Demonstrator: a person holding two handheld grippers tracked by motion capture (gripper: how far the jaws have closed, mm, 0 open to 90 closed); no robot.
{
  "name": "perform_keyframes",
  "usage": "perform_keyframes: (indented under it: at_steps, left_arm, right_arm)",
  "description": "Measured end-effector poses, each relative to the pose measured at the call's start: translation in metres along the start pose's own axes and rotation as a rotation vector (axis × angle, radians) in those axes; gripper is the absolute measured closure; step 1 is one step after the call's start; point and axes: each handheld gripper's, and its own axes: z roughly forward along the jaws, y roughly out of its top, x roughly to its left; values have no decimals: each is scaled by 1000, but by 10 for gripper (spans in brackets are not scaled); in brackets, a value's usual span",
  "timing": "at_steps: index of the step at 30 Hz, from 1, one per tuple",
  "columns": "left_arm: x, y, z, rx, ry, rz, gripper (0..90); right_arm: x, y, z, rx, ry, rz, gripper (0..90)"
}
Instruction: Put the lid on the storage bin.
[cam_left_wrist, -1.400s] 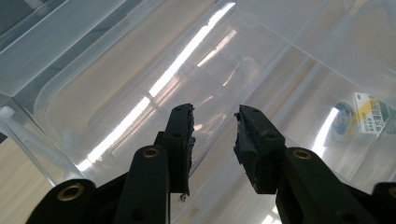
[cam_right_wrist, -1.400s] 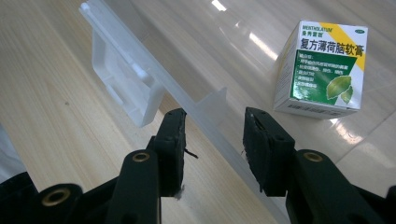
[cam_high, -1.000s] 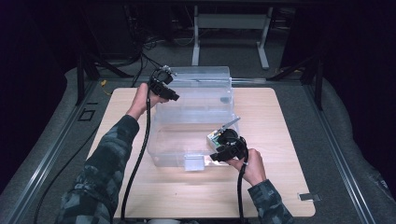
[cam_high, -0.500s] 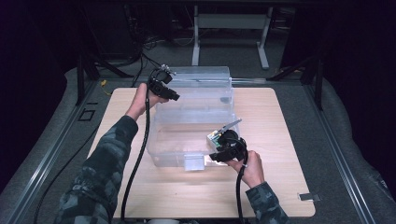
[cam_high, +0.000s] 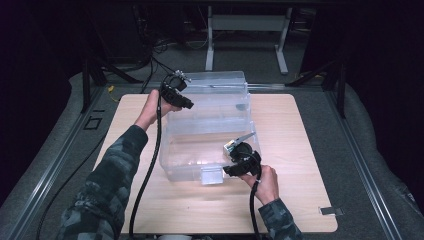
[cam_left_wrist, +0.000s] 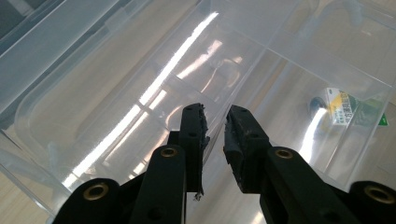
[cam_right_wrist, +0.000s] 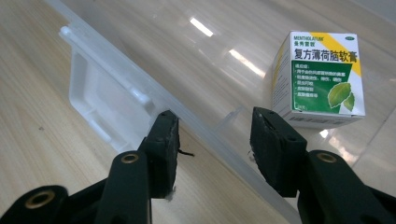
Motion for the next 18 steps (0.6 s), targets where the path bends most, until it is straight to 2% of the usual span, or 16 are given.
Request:
perform_keyframes:
  at_steps: [6,18]
  left_arm:
    - [-4,0,-3,-5,3,1,766]
    - [-15,-6,-16,-46,13,22,768]
  right_arm:
    - [1,0,0,-11,-6,7,521]
    - [3,-1,1,-19,-22,13,505]
